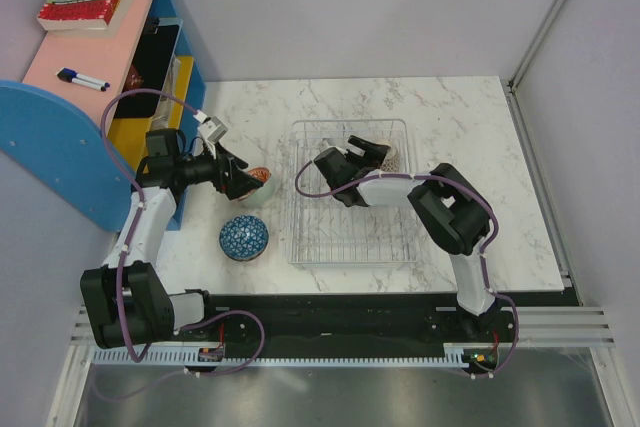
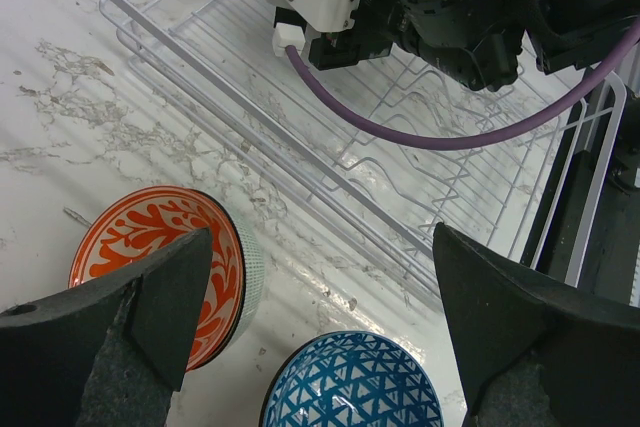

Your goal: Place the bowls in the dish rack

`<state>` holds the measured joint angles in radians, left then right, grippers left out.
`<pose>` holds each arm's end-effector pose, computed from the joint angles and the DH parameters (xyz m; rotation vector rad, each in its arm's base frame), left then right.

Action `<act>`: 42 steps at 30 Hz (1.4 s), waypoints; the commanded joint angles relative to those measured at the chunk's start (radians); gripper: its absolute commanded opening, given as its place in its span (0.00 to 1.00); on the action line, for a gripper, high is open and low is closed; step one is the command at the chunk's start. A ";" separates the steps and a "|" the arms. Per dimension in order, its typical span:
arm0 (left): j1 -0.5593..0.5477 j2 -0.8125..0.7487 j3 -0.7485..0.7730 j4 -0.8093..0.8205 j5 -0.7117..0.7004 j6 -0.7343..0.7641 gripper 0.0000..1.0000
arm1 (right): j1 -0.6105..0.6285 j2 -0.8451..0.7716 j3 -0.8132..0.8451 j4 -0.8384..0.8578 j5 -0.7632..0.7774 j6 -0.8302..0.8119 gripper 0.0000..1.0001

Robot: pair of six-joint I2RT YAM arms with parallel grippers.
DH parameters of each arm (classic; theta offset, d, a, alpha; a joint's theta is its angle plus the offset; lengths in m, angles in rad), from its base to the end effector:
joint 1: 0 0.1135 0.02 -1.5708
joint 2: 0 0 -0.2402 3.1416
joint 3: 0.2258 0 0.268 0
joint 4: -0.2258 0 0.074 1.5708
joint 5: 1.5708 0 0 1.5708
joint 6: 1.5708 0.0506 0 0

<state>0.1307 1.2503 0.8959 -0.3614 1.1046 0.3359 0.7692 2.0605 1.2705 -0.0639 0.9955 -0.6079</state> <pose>0.2866 -0.0079 0.2436 0.7300 1.8472 -0.9451 0.3357 0.2659 0.1056 -1.0226 1.9277 -1.0936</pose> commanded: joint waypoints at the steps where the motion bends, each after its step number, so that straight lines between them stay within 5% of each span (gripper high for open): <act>1: 0.024 0.004 0.000 0.016 0.044 0.032 0.97 | 0.025 -0.020 0.018 0.003 -0.046 0.026 0.97; 11: 0.026 0.000 0.001 0.012 0.047 0.029 0.97 | 0.044 -0.082 0.089 -0.235 -0.267 0.132 0.97; 22: 0.027 -0.003 0.003 0.007 0.049 0.031 0.97 | 0.012 -0.069 0.101 -0.243 -0.262 0.123 0.97; 29: 0.029 0.001 0.005 0.007 0.054 0.032 0.97 | -0.047 -0.030 0.155 -0.223 -0.115 0.151 0.97; 42: 0.029 0.005 0.006 0.001 0.060 0.035 0.98 | -0.070 -0.100 0.129 -0.366 -0.248 0.184 0.97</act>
<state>0.1394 1.2503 0.8951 -0.3656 1.1130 0.3389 0.7010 2.0258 1.3872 -0.3752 0.7933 -0.4561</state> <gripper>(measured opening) 0.973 0.973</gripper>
